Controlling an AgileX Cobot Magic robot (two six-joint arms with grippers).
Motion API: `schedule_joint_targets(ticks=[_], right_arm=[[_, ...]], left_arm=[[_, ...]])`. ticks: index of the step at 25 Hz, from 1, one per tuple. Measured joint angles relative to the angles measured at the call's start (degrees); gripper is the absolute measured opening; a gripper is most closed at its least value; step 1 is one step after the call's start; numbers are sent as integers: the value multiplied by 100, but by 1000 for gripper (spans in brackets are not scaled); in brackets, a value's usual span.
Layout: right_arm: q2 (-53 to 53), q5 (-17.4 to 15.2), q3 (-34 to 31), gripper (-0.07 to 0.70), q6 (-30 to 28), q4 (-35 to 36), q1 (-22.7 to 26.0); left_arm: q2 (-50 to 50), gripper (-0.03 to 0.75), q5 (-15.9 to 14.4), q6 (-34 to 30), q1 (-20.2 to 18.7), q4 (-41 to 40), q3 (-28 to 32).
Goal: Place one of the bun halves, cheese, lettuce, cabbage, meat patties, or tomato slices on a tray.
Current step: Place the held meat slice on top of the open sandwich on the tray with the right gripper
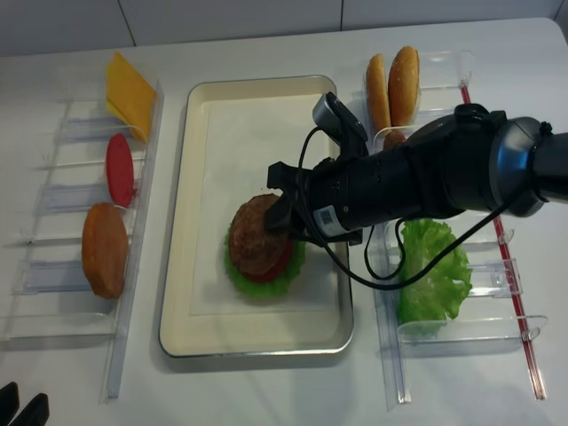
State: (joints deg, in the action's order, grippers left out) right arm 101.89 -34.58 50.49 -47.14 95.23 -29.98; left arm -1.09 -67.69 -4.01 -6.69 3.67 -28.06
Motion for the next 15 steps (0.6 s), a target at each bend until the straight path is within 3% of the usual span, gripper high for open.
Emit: schedule_joint_targets(ticks=[8, 15], right_arm=[[0, 33, 0, 307, 0, -23, 0], [0, 33, 0, 323, 0, -27, 0]], left_arm=[[0, 224, 0, 0, 0, 0, 0], [0, 224, 0, 0, 0, 0, 0]])
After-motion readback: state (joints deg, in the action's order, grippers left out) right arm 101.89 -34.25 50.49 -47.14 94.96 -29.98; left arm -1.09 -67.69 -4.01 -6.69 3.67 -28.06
